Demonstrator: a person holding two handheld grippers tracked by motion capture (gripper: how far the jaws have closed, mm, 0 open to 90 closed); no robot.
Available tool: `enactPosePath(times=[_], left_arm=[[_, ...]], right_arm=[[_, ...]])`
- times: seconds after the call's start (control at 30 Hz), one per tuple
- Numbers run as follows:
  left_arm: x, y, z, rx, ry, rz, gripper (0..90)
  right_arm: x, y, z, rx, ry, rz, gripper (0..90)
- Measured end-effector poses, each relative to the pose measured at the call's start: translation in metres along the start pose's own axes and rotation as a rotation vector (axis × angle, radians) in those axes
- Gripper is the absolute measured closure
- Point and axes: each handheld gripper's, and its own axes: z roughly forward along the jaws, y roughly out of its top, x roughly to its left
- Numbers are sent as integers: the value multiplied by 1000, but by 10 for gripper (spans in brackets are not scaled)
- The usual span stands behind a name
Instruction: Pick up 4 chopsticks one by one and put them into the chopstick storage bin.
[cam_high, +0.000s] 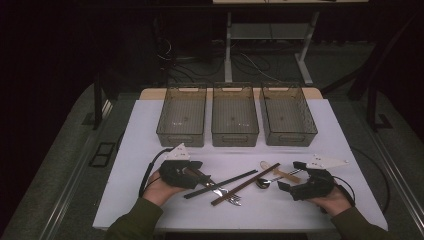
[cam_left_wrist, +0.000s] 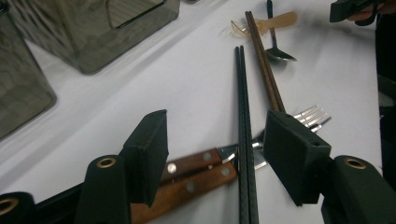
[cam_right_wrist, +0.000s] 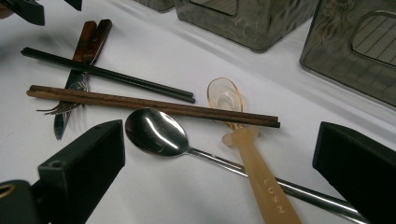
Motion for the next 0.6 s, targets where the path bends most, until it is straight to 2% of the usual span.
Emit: enactPosePath(times=[0.33,0.6], left_arm=[[-5,-21,-18,-12,13,-6,366],[-9,-31,-17,6,7,-16,449]], right_arm=[[-1,0,-1,-1,-9,-4,24],[-1,0,0,4,-8,-5,24]])
